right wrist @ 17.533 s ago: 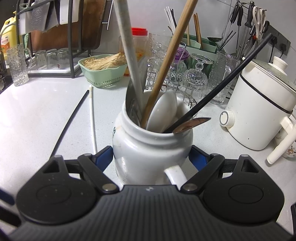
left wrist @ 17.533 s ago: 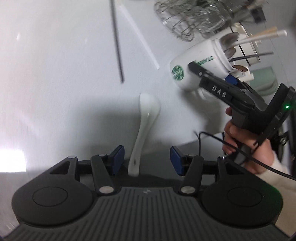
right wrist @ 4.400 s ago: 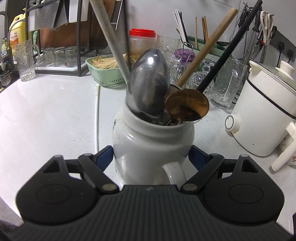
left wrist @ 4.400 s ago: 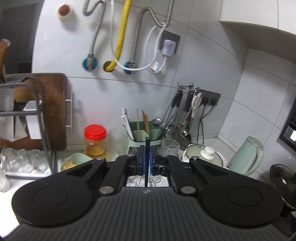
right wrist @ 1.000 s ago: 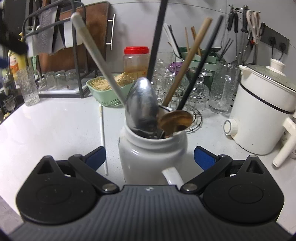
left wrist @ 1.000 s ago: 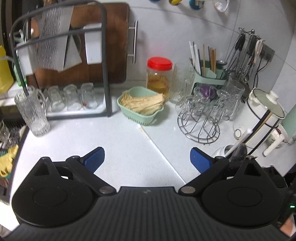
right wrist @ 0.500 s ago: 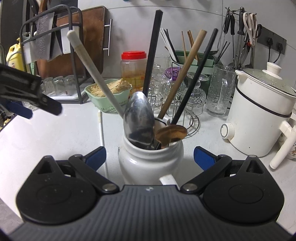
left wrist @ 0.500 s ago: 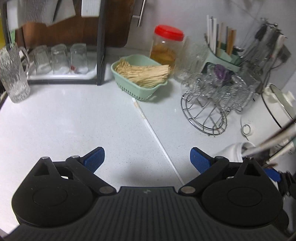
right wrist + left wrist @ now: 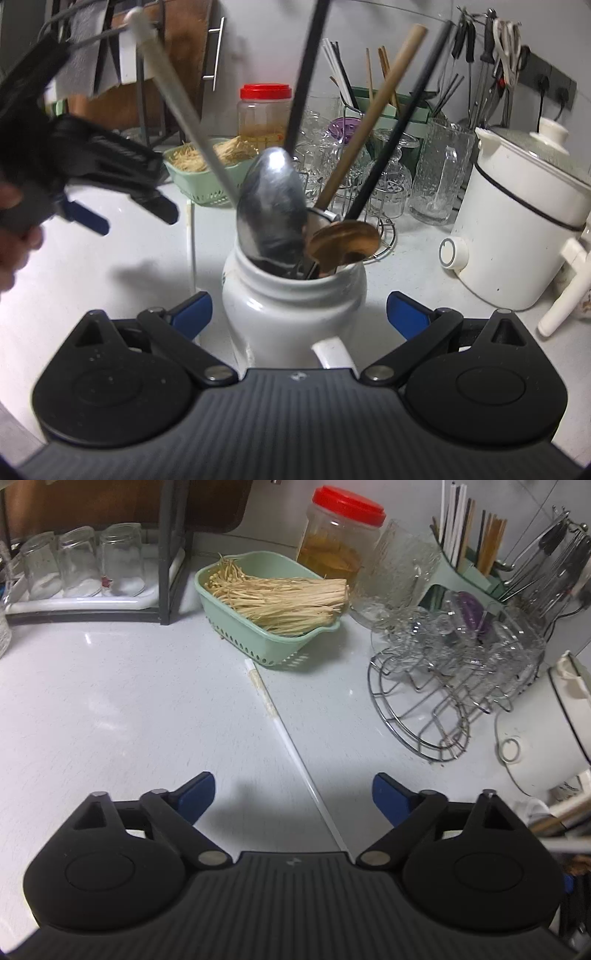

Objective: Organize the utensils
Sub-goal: 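Withdraw the open left tool and move it down to the white chopstick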

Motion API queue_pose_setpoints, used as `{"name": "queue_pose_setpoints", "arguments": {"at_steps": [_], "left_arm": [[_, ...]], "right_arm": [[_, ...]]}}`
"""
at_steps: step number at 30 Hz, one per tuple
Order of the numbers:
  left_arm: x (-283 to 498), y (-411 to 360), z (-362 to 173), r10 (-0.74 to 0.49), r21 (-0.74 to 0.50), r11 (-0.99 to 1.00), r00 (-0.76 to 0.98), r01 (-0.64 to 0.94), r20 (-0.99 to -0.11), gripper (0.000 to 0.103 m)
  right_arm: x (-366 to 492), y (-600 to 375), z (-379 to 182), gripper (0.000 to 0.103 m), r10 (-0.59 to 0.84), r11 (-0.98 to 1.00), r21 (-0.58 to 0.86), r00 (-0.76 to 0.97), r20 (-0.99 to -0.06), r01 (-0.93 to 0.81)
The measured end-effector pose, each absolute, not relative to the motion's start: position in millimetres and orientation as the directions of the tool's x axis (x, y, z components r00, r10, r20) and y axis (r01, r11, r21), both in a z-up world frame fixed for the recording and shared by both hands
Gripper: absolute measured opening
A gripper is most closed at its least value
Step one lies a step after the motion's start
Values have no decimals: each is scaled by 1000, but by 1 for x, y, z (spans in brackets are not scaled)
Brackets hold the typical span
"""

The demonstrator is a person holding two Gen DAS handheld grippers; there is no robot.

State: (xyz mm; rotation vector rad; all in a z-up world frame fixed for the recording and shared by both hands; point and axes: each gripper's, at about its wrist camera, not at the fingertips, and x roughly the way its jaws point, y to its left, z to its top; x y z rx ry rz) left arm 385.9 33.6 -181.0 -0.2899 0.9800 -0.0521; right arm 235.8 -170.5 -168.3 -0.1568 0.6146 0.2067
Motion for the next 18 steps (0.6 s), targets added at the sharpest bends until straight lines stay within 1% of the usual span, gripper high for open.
{"name": "queue_pose_setpoints", "arguments": {"at_steps": [2, 4, 8, 10, 12, 15, 18], "left_arm": [[397, 31, -186, -181, -265, 962, 561, -72, -808, 85], [409, 27, -191, -166, -243, 968, 560, -65, -812, 77], [430, 21, -198, -127, -200, 977, 560, -71, -819, 70], [440, 19, -202, -95, -167, 983, 558, -80, -824, 64], [449, 18, -205, -71, -145, 985, 555, -90, -829, 61], [460, 17, -211, -45, -117, 988, 545, -99, -837, 50], [468, 17, -214, -31, -101, 990, 539, -102, -842, 48]], "right_arm": [[234, -168, -169, 102, 129, 966, -110, 805, -579, -233], [235, -167, -169, 102, 113, 967, -124, 810, -576, -224], [238, -166, -170, 102, 114, 967, -125, 813, -571, -224], [240, -167, -171, 100, 117, 966, -126, 812, -571, -227], [243, -167, -171, 98, 131, 963, -119, 810, -571, -240], [246, -168, -170, 96, 148, 960, -113, 809, -569, -255], [248, -168, -170, 94, 163, 956, -111, 808, -566, -271]]}}
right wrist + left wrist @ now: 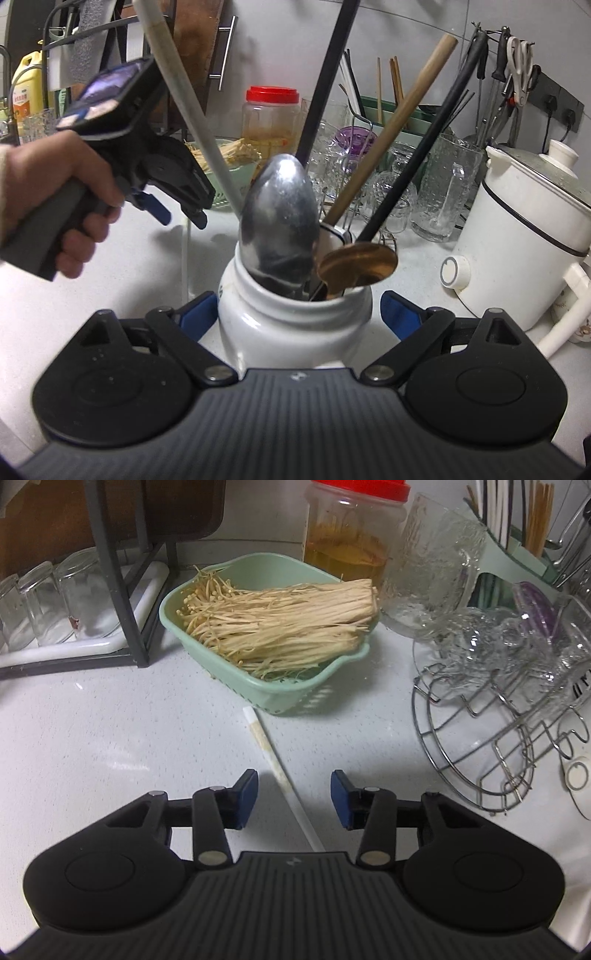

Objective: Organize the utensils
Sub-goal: 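Withdraw the open left tool and move it down to the white chopstick, then close the left tool on the thin white chopstick, then lift the white chopstick with the left tool and carry it toward the mug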

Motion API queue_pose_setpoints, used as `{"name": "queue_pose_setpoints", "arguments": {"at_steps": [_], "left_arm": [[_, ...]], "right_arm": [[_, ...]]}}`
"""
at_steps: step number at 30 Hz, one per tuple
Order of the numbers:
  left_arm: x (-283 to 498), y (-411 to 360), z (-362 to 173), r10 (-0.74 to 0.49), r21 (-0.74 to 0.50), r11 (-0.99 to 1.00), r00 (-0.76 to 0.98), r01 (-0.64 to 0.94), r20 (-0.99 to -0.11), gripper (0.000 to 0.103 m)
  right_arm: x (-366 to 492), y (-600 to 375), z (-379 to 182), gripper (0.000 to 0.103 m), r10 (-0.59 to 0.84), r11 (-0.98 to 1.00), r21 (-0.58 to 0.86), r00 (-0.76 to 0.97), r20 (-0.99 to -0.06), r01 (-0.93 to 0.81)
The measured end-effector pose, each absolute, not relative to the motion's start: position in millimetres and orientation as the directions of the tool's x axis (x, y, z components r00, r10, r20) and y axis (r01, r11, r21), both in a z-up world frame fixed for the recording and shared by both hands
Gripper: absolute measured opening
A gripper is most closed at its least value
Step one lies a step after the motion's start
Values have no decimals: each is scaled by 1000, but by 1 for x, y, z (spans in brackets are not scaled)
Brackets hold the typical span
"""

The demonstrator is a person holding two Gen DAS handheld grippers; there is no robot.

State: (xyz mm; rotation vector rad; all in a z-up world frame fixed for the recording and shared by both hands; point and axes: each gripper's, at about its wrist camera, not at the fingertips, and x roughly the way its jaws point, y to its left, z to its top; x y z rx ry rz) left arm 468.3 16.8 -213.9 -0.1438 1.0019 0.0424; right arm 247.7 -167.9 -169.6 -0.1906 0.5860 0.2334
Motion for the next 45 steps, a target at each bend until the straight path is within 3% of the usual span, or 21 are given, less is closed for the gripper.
{"name": "queue_pose_setpoints", "arguments": {"at_steps": [6, 9, 11, 16, 26, 35, 45], "left_arm": [[479, 14, -219, 27, -33, 994, 528, -104, -849, 37], [482, 12, -219, 64, 15, 995, 521, -98, -851, 25], [483, 13, -219, 63, 15, 995, 515, -97, -855, 16], [477, 18, -215, 50, 3, 995, 494, -97, -868, 8], [421, 28, -177, -22, -90, 990, 522, -105, -852, 7], [361, 21, -106, -133, -213, 976, 633, -52, -762, 7], [290, -17, -66, -252, -303, 952, 685, 47, -684, 7]], "right_arm": [[247, -168, -170, 90, 186, 950, -106, 806, -562, -292], [248, -168, -170, 90, 189, 949, -105, 804, -563, -297], [249, -169, -170, 90, 191, 948, -107, 804, -564, -300], [249, -167, -170, 91, 187, 947, -112, 802, -567, -300], [251, -168, -171, 92, 196, 943, -113, 796, -572, -314], [253, -167, -169, 92, 193, 942, -114, 788, -585, -316], [248, -172, -172, 92, 217, 931, -123, 792, -570, -344]]}}
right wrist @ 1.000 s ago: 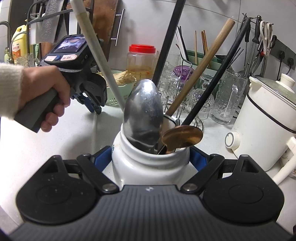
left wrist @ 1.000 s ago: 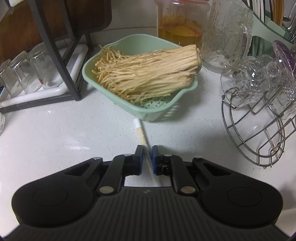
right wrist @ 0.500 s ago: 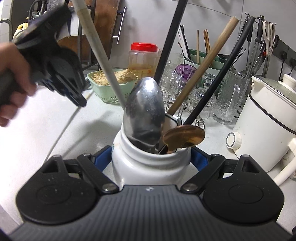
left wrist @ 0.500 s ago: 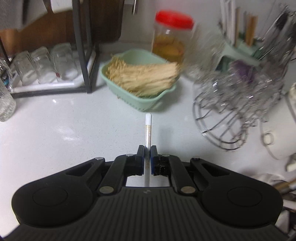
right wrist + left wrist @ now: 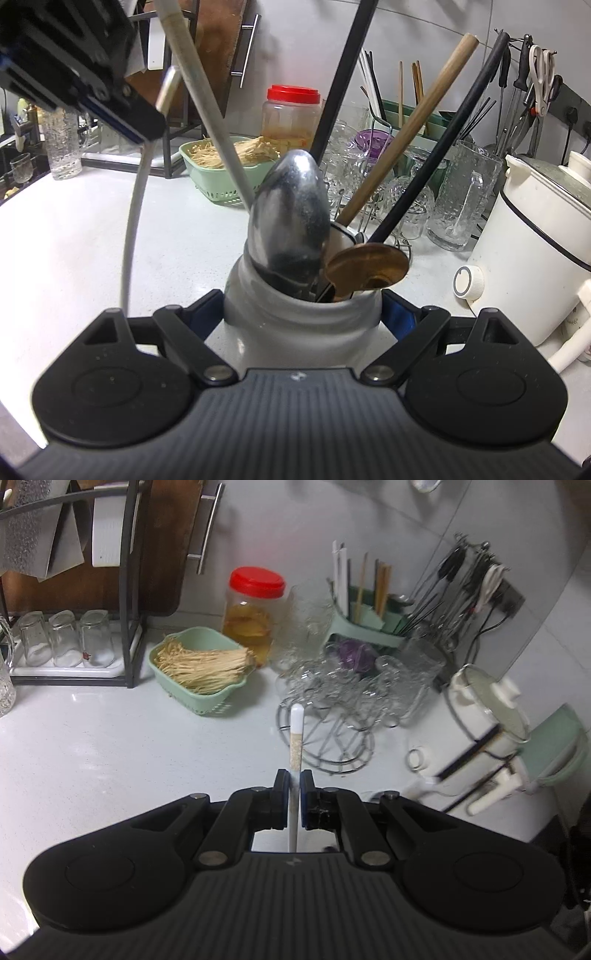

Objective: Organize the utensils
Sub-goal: 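Lift the white chopstick with the left tool and carry it toward the mug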

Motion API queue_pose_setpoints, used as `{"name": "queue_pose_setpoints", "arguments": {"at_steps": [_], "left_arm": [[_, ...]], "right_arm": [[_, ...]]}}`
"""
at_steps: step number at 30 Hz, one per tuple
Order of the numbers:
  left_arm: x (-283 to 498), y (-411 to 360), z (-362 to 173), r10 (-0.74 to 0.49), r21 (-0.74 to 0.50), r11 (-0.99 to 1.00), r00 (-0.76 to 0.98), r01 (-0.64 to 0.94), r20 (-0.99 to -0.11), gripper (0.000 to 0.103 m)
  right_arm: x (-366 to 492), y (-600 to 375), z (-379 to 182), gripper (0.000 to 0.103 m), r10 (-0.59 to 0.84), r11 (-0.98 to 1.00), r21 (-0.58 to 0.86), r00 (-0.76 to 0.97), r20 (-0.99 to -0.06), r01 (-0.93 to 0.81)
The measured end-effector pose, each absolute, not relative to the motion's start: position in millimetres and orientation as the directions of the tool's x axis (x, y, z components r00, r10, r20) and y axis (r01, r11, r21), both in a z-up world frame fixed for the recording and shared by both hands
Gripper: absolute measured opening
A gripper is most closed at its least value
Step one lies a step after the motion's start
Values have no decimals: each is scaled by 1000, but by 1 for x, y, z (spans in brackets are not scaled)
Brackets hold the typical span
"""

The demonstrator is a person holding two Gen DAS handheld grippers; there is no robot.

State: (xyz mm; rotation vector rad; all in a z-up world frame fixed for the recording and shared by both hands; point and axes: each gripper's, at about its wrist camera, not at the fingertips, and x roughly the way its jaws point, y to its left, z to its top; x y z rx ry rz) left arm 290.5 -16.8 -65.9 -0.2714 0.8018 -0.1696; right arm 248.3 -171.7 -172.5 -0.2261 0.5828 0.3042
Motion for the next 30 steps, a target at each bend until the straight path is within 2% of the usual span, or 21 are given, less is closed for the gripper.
{"name": "queue_pose_setpoints", "arguments": {"at_steps": [11, 22, 30], "left_arm": [[260, -24, -37, -299, -306, 943, 744, 133, -598, 7], [268, -27, -22, -290, -274, 949, 768, 155, -571, 6], [274, -29, 11, -285, -246, 953, 799, 177, -529, 6]], "right_arm": [[245, -174, -174, 91, 234, 928, -121, 803, -548, -352], [243, -175, -176, 91, 233, 930, -120, 812, -535, -347], [243, -174, -176, 91, 228, 932, -120, 813, -535, -341]]}}
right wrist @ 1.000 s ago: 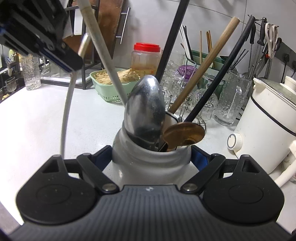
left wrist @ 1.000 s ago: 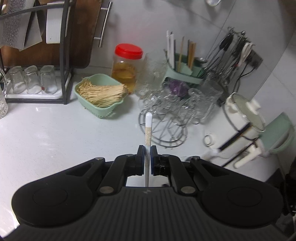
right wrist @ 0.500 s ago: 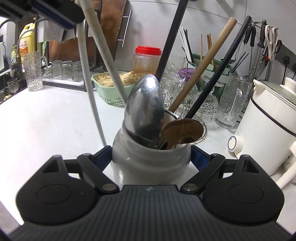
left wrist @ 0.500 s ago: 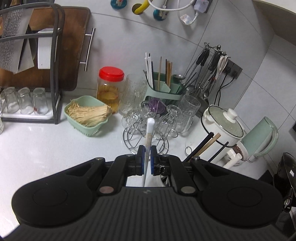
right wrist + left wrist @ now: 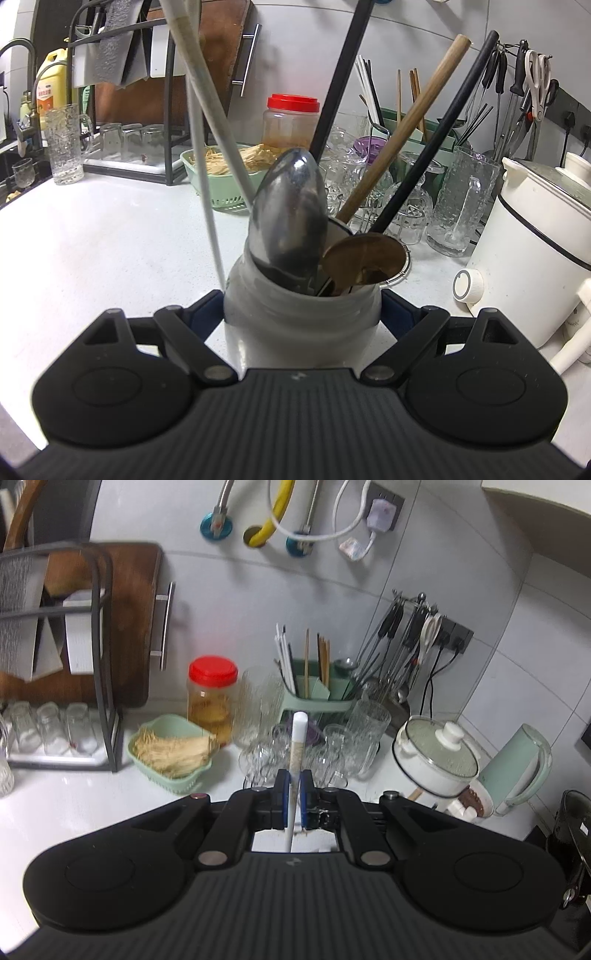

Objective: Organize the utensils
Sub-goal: 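Lift the white chopstick with the left tool and carry it toward the mug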

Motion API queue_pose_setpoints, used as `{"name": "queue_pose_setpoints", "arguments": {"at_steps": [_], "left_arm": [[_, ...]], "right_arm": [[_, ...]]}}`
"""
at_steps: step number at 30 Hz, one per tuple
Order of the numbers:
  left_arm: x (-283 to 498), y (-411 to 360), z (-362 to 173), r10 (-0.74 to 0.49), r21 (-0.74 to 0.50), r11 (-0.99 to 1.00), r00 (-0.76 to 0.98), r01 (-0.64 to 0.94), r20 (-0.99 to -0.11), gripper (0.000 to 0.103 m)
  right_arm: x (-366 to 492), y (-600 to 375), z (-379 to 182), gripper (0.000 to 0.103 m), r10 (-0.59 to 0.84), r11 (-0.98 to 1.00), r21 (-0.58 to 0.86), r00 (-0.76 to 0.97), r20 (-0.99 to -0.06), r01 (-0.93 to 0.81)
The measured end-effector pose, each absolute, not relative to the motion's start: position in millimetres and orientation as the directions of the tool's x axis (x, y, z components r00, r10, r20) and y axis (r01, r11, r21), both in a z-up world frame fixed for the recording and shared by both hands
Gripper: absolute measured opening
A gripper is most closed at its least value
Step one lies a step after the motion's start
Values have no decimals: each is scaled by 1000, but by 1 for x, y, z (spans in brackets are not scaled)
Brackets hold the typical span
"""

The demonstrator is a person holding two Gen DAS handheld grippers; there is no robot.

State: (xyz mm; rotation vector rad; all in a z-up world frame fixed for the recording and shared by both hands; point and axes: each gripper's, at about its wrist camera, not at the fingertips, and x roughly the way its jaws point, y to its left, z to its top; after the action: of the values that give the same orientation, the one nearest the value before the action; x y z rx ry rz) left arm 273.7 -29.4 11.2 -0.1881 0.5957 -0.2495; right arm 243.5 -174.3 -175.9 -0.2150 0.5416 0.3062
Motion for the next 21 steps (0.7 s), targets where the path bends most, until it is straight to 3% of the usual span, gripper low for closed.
{"name": "queue_pose_setpoints", "arguments": {"at_steps": [15, 21], "left_arm": [[276, -37, 79, -319, -250, 940, 858, 233, -403, 6], [281, -44, 83, -352, -266, 928, 845, 260, -402, 6]], "right_arm": [[245, -175, -175, 92, 229, 932, -117, 810, -541, -342], [245, -174, -176, 92, 223, 936, -115, 813, -538, -333]]}}
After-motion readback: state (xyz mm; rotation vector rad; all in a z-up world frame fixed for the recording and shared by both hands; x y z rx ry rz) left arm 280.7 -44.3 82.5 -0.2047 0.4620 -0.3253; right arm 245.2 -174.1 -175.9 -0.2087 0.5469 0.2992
